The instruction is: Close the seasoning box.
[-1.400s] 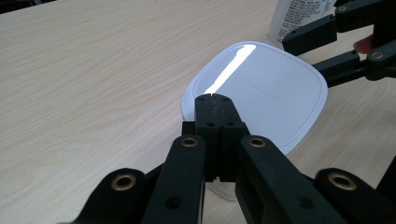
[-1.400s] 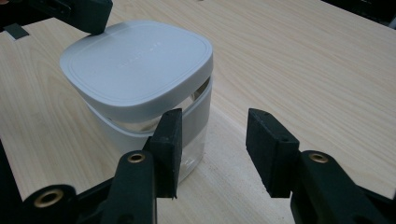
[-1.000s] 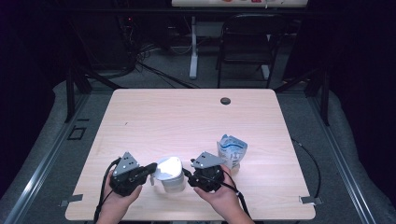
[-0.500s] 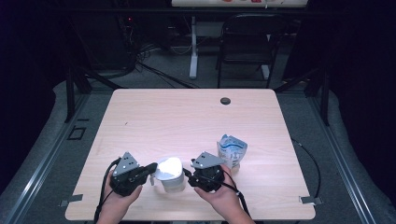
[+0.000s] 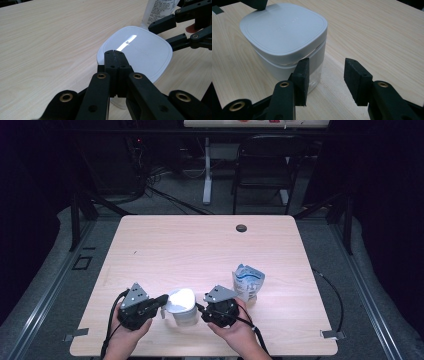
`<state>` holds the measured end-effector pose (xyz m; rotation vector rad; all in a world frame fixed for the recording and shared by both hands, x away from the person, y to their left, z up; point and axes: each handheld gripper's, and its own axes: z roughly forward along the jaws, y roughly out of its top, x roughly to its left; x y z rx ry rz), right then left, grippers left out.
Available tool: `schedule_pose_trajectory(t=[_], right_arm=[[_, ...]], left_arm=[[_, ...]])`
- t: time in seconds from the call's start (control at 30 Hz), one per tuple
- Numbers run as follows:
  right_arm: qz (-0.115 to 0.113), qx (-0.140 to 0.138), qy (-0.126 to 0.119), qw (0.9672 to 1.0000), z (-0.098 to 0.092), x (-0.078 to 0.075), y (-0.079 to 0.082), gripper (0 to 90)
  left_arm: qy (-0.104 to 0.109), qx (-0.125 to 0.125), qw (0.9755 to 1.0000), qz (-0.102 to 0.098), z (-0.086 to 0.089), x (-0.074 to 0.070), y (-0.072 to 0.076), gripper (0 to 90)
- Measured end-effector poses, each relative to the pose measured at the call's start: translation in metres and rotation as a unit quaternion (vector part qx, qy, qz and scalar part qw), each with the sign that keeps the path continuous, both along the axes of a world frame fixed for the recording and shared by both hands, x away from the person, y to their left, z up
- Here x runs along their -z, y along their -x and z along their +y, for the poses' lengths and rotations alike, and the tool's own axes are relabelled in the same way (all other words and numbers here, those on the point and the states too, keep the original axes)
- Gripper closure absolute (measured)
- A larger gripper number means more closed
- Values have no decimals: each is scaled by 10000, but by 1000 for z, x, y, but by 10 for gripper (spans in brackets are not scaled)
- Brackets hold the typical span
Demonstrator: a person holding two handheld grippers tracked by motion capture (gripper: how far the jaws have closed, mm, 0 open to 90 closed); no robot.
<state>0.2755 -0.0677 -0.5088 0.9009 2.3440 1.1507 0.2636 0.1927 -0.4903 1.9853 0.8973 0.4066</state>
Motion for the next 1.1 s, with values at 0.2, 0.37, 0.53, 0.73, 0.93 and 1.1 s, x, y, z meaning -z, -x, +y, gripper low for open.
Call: schedule_pose_trajectory(t=[0.2,0.37,0.53,0.73,0.93,1.1], right_arm=[[-25,-25,-9,10000,1,-2,0,557],[-59,-47,-26,10000,2,-4,1,556],[-107,-61,-49,9999,2,-8,1,555],[-148,-65,-139,9998,3,-12,0,556],[-184,-163,-182,9995,4,-15,-1,555],[-182,-199,-199,9994,6,-15,-2,555]], left_arm=[[3,-13,10000,13,1,0,0,900],[-3,-20,10000,17,1,0,0,900],[-29,-74,10000,-38,1,0,1,846],[185,-47,9997,-145,5,-3,5,666],[177,-58,9995,-252,6,-4,8,582],[187,-176,9994,-235,11,-6,13,540]])
